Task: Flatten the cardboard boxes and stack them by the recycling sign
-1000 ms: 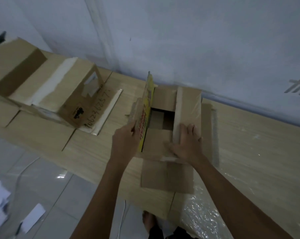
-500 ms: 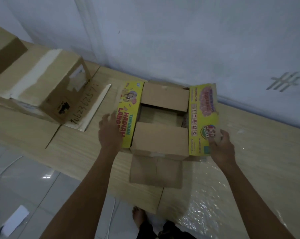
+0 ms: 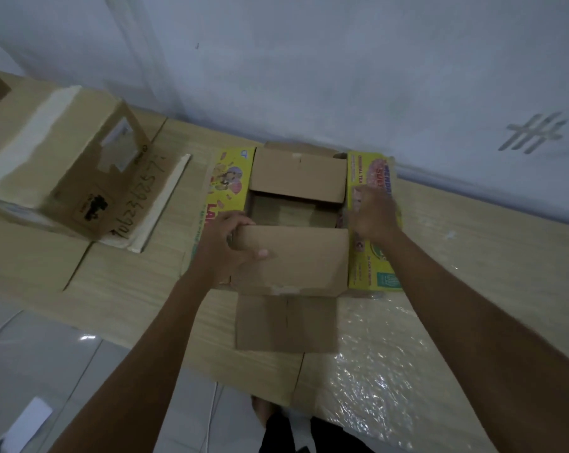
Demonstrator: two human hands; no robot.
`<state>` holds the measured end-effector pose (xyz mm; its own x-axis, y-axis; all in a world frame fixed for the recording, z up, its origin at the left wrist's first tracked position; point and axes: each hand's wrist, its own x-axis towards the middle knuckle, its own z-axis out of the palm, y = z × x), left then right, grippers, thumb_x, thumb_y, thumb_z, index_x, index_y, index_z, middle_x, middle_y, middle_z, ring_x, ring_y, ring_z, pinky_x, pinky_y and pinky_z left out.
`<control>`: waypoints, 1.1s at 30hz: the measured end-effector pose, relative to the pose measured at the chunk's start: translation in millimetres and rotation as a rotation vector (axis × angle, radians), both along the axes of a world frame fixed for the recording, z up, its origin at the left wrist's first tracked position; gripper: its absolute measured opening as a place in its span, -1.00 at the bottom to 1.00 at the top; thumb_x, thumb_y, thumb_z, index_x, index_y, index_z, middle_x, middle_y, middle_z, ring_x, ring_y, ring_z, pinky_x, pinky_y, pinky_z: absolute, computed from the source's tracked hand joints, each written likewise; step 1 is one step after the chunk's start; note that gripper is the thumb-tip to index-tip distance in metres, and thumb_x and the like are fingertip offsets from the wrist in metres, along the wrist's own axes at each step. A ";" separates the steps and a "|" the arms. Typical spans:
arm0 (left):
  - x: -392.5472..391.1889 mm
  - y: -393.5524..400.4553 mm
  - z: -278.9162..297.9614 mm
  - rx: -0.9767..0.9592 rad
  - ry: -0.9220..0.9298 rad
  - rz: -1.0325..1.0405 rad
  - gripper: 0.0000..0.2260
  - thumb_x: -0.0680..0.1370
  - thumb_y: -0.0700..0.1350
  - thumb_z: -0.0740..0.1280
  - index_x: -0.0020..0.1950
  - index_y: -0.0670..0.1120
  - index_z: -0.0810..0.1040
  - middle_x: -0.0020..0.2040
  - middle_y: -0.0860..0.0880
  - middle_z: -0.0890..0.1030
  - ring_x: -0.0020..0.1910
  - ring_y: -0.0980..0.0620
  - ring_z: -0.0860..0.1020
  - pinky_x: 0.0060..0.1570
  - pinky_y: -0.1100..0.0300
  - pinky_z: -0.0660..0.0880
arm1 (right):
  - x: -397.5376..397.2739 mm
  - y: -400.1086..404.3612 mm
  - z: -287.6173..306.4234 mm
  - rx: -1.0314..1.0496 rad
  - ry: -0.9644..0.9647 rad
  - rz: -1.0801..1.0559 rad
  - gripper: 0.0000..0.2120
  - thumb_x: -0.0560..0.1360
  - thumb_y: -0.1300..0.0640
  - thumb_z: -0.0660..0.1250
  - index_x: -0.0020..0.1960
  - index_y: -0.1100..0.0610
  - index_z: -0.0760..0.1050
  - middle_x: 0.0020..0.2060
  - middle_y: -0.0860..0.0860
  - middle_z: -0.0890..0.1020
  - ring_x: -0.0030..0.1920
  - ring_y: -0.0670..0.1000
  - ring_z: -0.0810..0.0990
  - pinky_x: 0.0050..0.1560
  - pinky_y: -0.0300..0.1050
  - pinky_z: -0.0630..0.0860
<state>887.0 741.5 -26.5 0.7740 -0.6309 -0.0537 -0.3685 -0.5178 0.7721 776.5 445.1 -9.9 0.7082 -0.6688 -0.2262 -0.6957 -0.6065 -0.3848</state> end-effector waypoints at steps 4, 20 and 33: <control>-2.0 25.8 14.1 -0.291 0.210 0.142 -0.69 0.23 0.12 0.58 -0.09 0.27 0.60 0.15 0.18 0.65 0.15 0.15 0.59 0.00 0.22 0.55 | 64.8 -9.3 10.0 -0.106 0.110 0.199 -0.28 0.37 -0.12 0.47 0.45 0.06 0.34 0.34 0.22 0.40 0.31 0.32 0.43 0.28 0.20 0.44; 1.6 86.4 18.8 -0.293 -0.098 0.601 -0.66 0.41 -0.13 0.57 0.09 0.01 0.54 0.00 0.03 0.60 -0.01 -0.06 0.59 -0.05 -0.09 0.62 | 108.6 19.7 20.3 -0.424 -0.036 0.608 -0.51 0.53 0.25 0.24 0.40 -0.04 0.27 0.09 0.21 0.58 0.02 0.29 0.61 -0.05 0.14 0.59; 5.9 85.7 27.2 -0.183 -0.135 0.933 -0.61 0.42 -0.13 0.54 0.21 -0.04 0.54 0.12 0.00 0.61 0.09 0.03 0.56 0.11 0.19 0.46 | 43.2 -38.7 56.6 -0.130 0.020 0.391 -0.64 0.52 0.31 0.23 0.05 -0.10 0.62 0.16 0.05 0.64 0.27 0.24 0.50 0.34 0.42 0.15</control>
